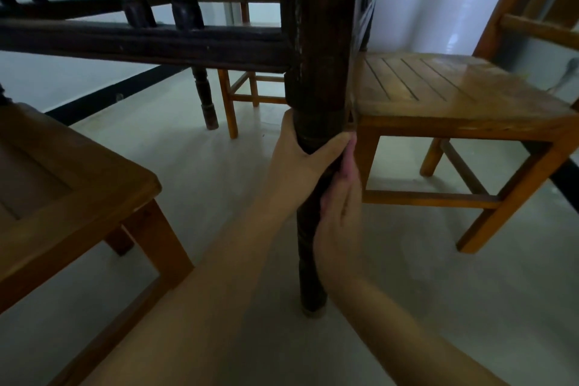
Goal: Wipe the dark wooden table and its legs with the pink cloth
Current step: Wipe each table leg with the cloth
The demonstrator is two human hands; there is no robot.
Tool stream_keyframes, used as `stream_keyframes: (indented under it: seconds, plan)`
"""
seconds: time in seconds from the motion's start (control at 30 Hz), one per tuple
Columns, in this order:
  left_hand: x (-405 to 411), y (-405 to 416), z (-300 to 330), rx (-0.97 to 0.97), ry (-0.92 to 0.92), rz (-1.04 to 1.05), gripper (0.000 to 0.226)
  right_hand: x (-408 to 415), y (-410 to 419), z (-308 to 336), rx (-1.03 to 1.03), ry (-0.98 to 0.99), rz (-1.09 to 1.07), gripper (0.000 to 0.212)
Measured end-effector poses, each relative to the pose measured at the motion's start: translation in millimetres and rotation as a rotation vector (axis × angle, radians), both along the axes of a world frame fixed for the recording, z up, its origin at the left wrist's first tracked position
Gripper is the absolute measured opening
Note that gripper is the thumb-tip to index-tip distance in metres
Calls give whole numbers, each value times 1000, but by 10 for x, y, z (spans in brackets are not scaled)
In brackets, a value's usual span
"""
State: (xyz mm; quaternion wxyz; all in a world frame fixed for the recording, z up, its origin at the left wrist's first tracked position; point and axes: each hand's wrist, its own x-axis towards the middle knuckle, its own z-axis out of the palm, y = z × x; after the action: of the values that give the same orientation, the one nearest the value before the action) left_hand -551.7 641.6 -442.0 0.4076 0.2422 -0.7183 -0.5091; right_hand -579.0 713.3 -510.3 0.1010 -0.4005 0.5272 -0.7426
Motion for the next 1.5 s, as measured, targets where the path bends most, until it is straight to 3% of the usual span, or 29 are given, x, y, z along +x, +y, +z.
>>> stream_keyframes:
  seconds: [0.13, 0.2, 0.33, 0.43, 0.53, 0.63, 0.73, 0.87, 1.03, 1.2, 1.37, 1.5]
  plan:
    - [-20, -16, 45, 14, -14, -10, 62, 62, 92, -808, 254, -39, -106, 45]
    - [-38, -19, 72, 0, -30, -1, 63, 6, 63, -916, 350, -94, -109, 40]
    - [-60, -15, 107, 8, -30, 6, 64, 21, 21, -449, 235, -192, -124, 40]
    - [-55, -1, 112, 15, -35, 9, 65, 44, 43, -193, 83, -65, -76, 49]
    - [-47, 3, 121, 34, -33, -4, 66, 69, 30, -374, 96, -35, -66, 51]
    - [-38, 14, 133, 33, -39, -3, 70, 95, 64, -603, 146, -162, -85, 37]
    - [-49, 20, 128, 32, -41, 4, 73, 47, 95, -647, 155, -317, -67, 39]
    - [-38, 36, 149, 38, -31, -11, 71, -250, 9, -426, 379, -436, -111, 30]
    - [-42, 39, 146, 25, -14, 14, 67, -685, -156, 79, 440, -366, 115, 36]
    - [-27, 29, 158, 26, -26, -9, 67, -837, -120, -426, 737, -486, 270, 34]
    - [-30, 24, 147, 64, -42, -17, 64, -724, 92, -891, 873, -441, 110, 32]
    - [44, 98, 351, 172, -149, -17, 69, -680, 286, -427, 827, -585, 100, 35]
